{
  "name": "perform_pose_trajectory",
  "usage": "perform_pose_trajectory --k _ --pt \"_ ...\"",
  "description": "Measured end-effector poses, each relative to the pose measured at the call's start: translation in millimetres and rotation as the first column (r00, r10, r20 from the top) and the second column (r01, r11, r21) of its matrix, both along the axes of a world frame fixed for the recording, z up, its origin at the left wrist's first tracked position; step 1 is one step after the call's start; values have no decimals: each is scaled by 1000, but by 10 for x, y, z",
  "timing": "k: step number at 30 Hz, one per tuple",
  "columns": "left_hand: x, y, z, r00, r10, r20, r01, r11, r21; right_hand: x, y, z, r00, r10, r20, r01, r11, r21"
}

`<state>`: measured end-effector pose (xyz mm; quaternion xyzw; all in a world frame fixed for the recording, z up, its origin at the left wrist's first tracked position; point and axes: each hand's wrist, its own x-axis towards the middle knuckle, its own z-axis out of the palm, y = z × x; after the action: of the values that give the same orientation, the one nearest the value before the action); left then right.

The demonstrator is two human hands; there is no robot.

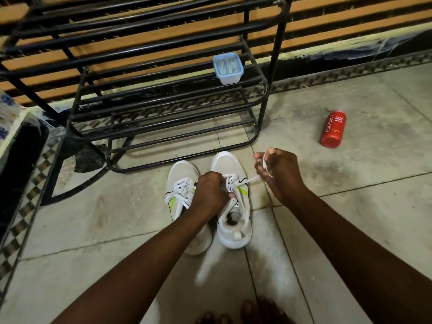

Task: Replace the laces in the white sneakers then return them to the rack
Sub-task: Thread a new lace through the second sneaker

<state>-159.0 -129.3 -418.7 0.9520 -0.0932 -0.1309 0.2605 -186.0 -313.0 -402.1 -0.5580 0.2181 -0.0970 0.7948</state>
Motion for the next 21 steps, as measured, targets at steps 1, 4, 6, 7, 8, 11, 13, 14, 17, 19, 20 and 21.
perform_pose_trajectory --k 1,4,6,7,8,11,13,14,17,19,20,21 --pt "-6 0 -2 1000 -3 3 3 1000 -6 -24 -57 -30 996 90 -26 -93 960 -265" --pt "-2 9 -23 1000 -7 0 7 1000 -31 -125 -225 -106 836 449 -314 -403 116 -908" --pt "-6 14 -40 1000 4 -5 -4 999 -49 -186 -229 -49 702 505 -502 -464 -210 -860" --pt "-8 13 -47 1000 6 -1 -6 999 -52 -190 -194 -2 709 511 -486 -432 -230 -872" --pt "-10 9 -49 1000 5 3 -5 999 -52 -195 -170 54 745 519 -419 -370 -200 -907" --pt "-15 -4 -46 1000 3 21 -2 999 -49 -206 -157 280 882 467 -62 -87 32 -996" --pt "-32 -14 -20 999 4 38 -3 999 -47 -231 -144 426 917 394 57 10 120 -993" --pt "-35 -20 -12 999 4 47 -1 999 -52 -250 -133 490 922 379 80 32 130 -991" --pt "-48 -28 6 998 -7 63 10 999 -53 -307 -115 584 915 402 46 11 88 -996" --pt "-53 -26 4 997 -23 72 26 999 -43 -338 -117 602 908 417 40 13 66 -998" --pt "-56 -26 2 996 -28 80 31 999 -35 -351 -114 612 907 418 43 17 66 -998" --pt "-59 -28 4 996 -29 86 32 999 -29 -361 -113 619 907 418 49 24 65 -998"
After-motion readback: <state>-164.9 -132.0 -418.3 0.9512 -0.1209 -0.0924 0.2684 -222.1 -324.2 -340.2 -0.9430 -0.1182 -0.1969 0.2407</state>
